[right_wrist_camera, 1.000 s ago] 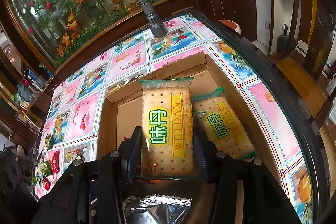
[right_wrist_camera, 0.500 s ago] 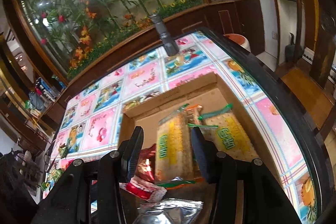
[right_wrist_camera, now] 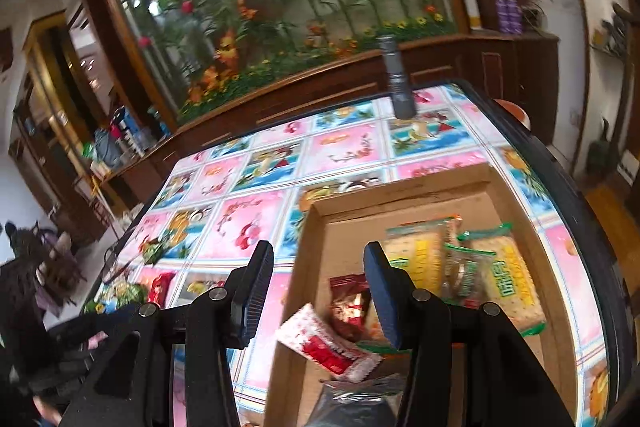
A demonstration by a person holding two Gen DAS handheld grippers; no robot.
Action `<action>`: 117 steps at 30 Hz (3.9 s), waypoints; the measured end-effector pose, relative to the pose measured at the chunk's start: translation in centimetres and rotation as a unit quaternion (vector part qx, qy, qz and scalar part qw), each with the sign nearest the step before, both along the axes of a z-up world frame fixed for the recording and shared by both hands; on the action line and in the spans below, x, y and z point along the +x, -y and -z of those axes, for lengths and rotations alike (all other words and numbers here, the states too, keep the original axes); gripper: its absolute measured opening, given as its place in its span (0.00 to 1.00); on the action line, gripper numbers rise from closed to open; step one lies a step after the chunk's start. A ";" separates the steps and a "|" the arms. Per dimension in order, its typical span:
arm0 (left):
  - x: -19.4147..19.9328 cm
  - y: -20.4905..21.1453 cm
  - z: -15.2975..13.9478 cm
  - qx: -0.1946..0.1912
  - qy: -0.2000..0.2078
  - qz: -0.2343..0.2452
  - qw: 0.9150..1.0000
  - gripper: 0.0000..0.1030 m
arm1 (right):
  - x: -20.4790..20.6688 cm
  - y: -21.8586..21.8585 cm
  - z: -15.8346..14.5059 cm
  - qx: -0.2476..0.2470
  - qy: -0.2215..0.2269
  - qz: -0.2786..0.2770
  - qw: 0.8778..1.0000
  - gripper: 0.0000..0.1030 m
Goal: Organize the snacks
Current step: 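Withdraw both grippers from the box toward the snack pile, then grasp the green pea snack bag with the left gripper while the right grasps a red candy packet, then lift the green bag and red candy packet and carry them toward the box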
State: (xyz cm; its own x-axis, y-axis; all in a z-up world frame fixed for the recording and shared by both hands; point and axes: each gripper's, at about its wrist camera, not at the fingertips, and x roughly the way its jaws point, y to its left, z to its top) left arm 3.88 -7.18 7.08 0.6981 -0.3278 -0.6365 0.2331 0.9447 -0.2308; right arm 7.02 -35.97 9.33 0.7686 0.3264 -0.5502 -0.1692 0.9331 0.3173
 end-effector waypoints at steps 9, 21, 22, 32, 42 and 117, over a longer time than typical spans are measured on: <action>-1.3 -15.2 0.6 -0.039 -0.037 -0.190 0.980 0.39 | -0.3 -3.2 0.7 -0.042 0.007 -0.039 0.998 0.50; 0.1 -25.0 4.7 0.024 -0.148 -0.337 0.929 0.55 | -0.4 -3.0 0.8 -0.037 0.005 -0.035 0.999 0.50; 0.4 -24.7 5.1 0.028 -0.154 -0.339 0.928 0.55 | -0.4 -2.9 0.7 -0.035 0.006 -0.035 0.999 0.50; 0.4 -18.3 6.1 0.055 -0.138 -0.256 0.955 0.44 | -0.7 -3.4 0.5 -0.033 0.012 -0.045 0.998 0.50; -1.2 -6.2 6.0 0.091 -0.100 -0.041 0.990 0.42 | -1.2 -10.8 0.3 -0.015 -0.023 -0.134 0.991 0.48; 0.6 0.8 2.6 0.172 0.075 -0.119 0.975 0.40 | 1.2 -15.1 4.0 -0.027 -0.075 -0.075 0.994 0.21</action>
State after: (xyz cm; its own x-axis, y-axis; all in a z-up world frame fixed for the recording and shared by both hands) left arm 4.51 -7.99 4.44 0.8219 0.0697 -0.5653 0.0054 0.9915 0.1300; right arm 8.19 -20.89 5.31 0.6215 0.3983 -0.6746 -0.2617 0.9172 0.3004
